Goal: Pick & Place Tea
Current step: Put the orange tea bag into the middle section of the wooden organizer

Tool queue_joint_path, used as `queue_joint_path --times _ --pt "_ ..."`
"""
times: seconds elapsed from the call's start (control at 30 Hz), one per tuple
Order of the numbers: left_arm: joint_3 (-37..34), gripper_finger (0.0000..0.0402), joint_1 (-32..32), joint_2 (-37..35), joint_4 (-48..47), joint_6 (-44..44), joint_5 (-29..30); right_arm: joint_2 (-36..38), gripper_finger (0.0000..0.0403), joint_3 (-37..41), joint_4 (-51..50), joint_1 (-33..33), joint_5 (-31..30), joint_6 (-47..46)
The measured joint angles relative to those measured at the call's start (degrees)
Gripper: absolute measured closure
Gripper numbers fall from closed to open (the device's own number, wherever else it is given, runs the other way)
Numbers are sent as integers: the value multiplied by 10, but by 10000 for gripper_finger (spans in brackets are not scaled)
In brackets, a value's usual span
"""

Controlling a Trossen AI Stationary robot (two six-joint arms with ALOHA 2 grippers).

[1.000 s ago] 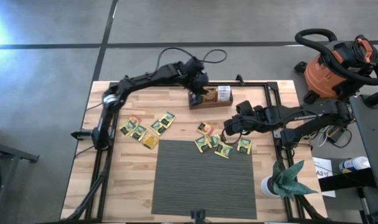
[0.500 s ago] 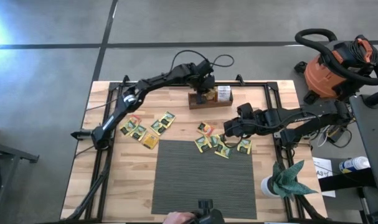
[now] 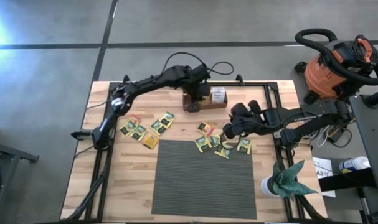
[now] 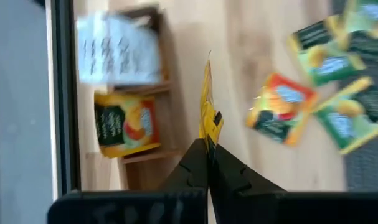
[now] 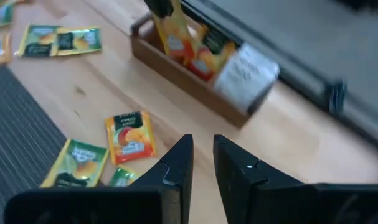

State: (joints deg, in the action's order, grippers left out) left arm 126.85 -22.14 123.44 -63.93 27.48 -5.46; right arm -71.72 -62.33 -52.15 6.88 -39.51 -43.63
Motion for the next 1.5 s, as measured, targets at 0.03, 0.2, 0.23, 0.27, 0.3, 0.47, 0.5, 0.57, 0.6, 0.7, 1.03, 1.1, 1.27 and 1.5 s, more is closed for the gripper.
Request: queue_joint_path --times 0.03,0.2,0.23,0.27,0.3,0.47,0.5,0.57,0.6,0.7,1.03,1.1,1.27,1.5 --pt "-9 401 6 -16 -2 1 0 0 339 0 16 -3 0 40" --pt "-67 401 35 -98 -16 1 3 -4 324 0 136 -21 31 258" --pt "-85 401 41 -112 -11 1 4 -4 320 0 161 -27 50 294" --pt "-103 401 48 -126 -3 2 5 -4 316 0 184 -33 70 322" --pt "-123 401 54 -139 4 2 5 -5 312 0 208 -40 89 342" --pt "-209 401 85 -197 71 -1 9 -9 285 0 255 -68 115 385" --pt "-221 401 89 -203 81 -3 14 -9 279 0 261 -72 122 386" --pt "-238 401 91 -207 90 -10 23 -9 268 0 268 -78 157 387" --pt "-245 401 93 -206 93 -14 26 -9 262 0 272 -79 181 386" --pt "-254 401 95 -204 105 -24 28 -16 249 0 277 -80 238 382" --pt "-250 401 118 -206 130 -26 17 -73 243 -24 280 -79 251 381" --pt "-250 401 121 -206 130 -33 16 -83 247 -32 281 -79 251 382" --pt "-250 401 125 -206 130 -38 16 -97 269 -38 276 -79 251 383" --pt "-248 401 126 -208 131 -45 16 -97 349 -39 269 -79 251 353"
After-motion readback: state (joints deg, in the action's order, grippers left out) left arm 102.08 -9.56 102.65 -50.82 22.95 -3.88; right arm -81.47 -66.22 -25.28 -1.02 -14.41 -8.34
